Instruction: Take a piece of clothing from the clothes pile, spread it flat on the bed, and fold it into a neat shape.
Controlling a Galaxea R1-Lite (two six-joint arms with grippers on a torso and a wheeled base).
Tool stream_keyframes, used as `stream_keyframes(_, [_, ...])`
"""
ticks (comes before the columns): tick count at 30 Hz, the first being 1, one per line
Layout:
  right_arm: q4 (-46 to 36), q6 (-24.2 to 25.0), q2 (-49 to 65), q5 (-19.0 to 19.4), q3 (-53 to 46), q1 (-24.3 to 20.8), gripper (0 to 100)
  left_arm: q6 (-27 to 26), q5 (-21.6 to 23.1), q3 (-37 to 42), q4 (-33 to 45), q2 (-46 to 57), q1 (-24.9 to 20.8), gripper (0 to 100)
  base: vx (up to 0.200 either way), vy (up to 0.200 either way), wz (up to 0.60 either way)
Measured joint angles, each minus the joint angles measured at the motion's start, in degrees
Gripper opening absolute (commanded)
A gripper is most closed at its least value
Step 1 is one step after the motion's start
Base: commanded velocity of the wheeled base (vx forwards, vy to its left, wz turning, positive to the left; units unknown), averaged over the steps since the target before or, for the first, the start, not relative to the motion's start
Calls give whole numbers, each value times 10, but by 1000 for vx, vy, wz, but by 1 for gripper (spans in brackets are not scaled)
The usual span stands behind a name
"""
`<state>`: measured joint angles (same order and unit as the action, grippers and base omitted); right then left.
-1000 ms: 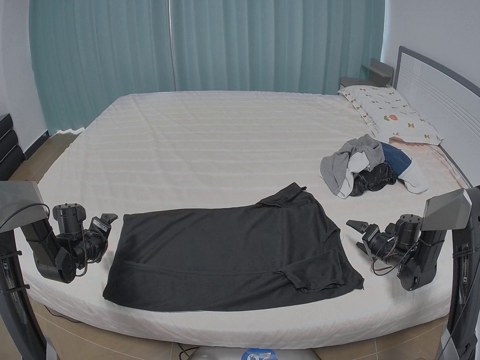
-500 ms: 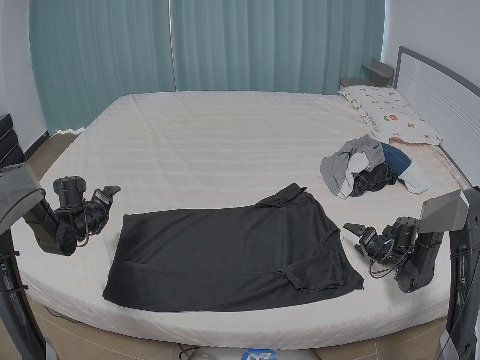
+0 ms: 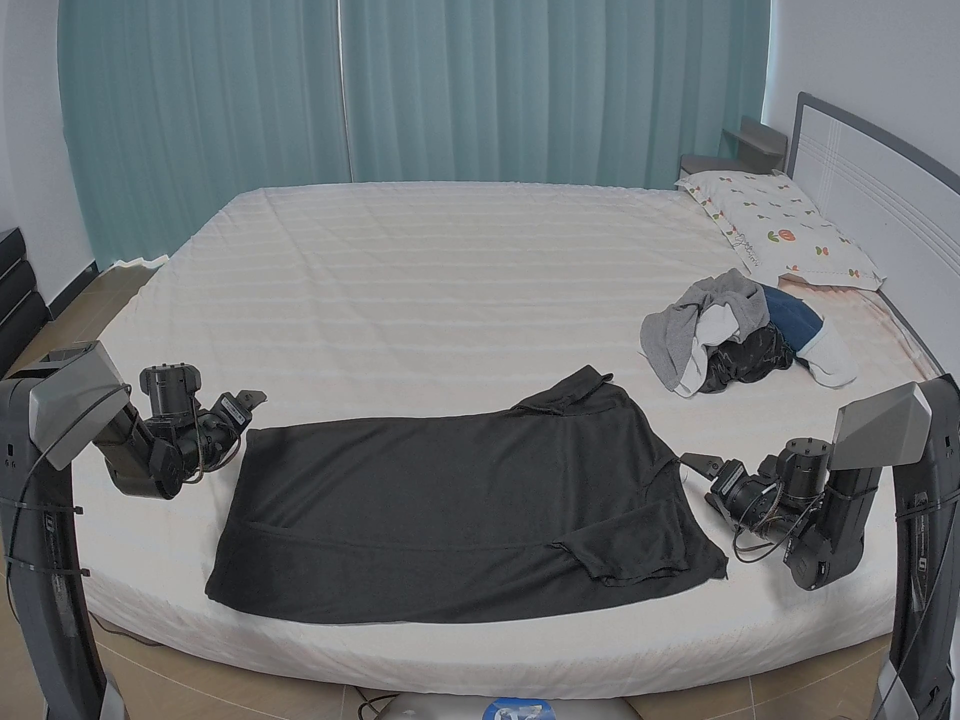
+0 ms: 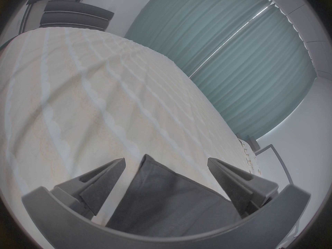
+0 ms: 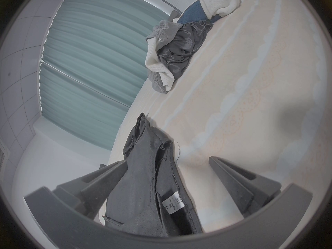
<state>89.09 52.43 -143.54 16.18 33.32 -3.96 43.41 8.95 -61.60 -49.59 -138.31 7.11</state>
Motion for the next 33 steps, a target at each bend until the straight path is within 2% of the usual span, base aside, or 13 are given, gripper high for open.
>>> stream_keyframes(16, [-1,-1,-2,0,1,0,100,2,13,1,-1,-19,-17,100,0,0,0])
stream_keyframes(17, [-1,-1,-2,1,1,0,100,2,13,1,0,-19,-17,0,0,0,0])
stream_keyframes(24, [-1,0,-2,0,1,0,100,6,6,0,-2,-20,-18,0,0,0,0])
stream_keyframes(33, [-7,-1,-1,0,20,-1,100,48,5,16,-15,-12,-15,0,0,0,0])
